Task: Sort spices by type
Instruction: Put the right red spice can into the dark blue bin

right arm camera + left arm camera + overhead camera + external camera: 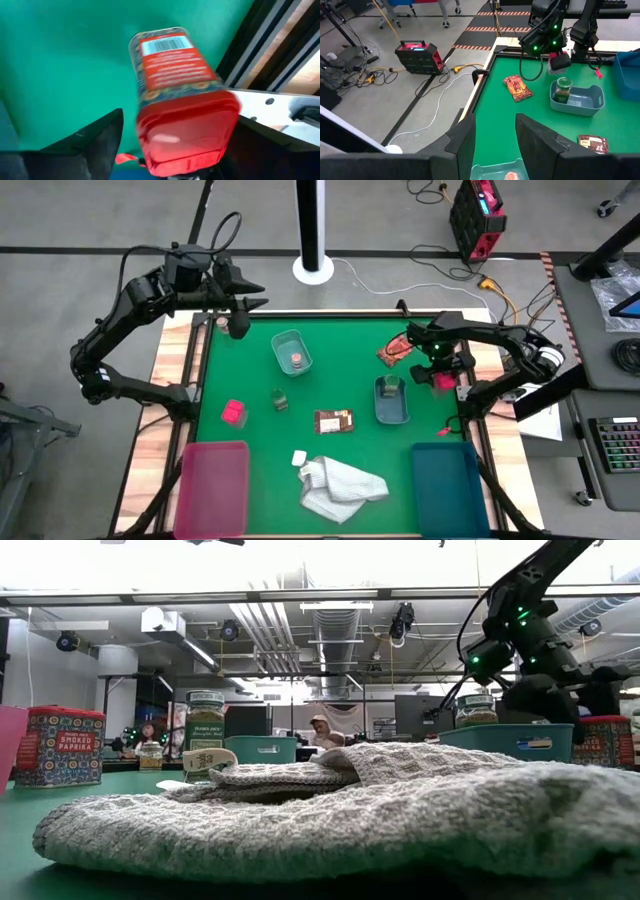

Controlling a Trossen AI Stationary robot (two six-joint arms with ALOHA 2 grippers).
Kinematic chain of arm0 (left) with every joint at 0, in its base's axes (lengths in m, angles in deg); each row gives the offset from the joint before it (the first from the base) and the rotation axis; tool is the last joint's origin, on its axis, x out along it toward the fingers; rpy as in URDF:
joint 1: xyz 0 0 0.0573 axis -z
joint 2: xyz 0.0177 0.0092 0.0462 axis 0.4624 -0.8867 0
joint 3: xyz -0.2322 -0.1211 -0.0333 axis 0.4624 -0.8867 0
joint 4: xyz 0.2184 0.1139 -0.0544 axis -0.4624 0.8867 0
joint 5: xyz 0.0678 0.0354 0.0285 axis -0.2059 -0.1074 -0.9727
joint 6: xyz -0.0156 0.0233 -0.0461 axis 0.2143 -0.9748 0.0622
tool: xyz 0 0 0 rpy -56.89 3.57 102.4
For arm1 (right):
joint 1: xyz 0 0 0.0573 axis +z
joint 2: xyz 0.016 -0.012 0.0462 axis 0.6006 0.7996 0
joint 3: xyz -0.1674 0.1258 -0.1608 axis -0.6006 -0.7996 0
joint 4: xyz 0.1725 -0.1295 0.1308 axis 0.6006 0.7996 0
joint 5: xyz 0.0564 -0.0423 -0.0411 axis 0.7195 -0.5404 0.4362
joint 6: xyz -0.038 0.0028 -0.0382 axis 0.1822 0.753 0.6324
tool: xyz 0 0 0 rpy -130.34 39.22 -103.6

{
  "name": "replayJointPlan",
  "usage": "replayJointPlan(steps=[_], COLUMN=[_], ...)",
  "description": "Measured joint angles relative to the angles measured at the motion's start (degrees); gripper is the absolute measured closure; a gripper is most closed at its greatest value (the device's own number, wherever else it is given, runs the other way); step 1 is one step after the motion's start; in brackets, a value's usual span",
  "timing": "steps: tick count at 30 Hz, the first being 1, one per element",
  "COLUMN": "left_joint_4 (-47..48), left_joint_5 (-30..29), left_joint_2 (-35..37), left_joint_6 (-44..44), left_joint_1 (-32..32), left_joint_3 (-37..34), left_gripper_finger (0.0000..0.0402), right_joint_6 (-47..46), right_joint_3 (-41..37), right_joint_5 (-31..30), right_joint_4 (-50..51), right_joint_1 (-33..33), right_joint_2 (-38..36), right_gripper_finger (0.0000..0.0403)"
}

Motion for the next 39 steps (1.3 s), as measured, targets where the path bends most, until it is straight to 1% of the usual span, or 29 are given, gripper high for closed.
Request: replayJointPlan(steps=[3,7,8,12,15,18,22,24,27,32,35,39], left_joint_4=[0.0,0.0,0.0,-2.1,-3.4,-4.0,-4.2,-4.0,-3.8,-5.6,-4.6,-2.9], left_joint_5=[0.0,0.0,0.0,0.0,0.0,0.0,0.0,-0.1,-0.7,-6.4,-8.9,-10.9], left_joint_2=[0.0,0.0,0.0,-0.3,-0.8,-1.0,-1.1,-1.0,-0.5,0.1,0.1,0.1], left_joint_6=[0.5,1.3,1.3,1.4,1.5,3.2,10.5,14.4,18.1,27.2,30.2,33.1], left_joint_1=[0.0,0.0,0.0,0.0,0.0,0.0,0.1,0.4,2.2,7.9,10.9,15.0], left_joint_3=[0.0,0.0,0.0,0.0,0.0,0.0,0.0,0.0,-0.1,-0.1,-0.1,-0.1], left_gripper_finger=[0.0278,0.0278,0.0278,0.0278,0.0278,0.0278,0.0278,0.0278,0.0278,0.0278,0.0278,0.0278], right_joint_6=[-0.3,-0.2,-0.2,1.0,0.9,0.2,-0.1,1.1,2.9,0.2,-2.6,-6.4], right_joint_3=[0.0,0.0,0.0,0.0,1.5,6.5,15.8,20.4,26.2,34.6,36.9,37.4], right_joint_5=[0.1,0.2,0.2,-0.7,-1.8,-1.8,-1.7,-1.5,1.9,6.2,6.6,6.6], right_joint_4=[0.0,-0.3,-0.5,-1.1,1.1,6.5,8.4,9.5,9.9,13.9,14.5,14.5], right_joint_1=[0.0,0.0,0.0,0.0,0.0,0.7,3.6,6.6,12.5,25.9,35.8,48.6], right_joint_2=[0.1,0.1,0.1,-0.1,-1.4,-4.2,-8.4,-9.8,-11.0,-11.2,-11.2,-11.2], right_gripper_finger=[0.0130,0.0193,0.0199,0.0197,0.0197,0.0197,0.0197,0.0197,0.0197,0.0197,0.0197,0.0197])
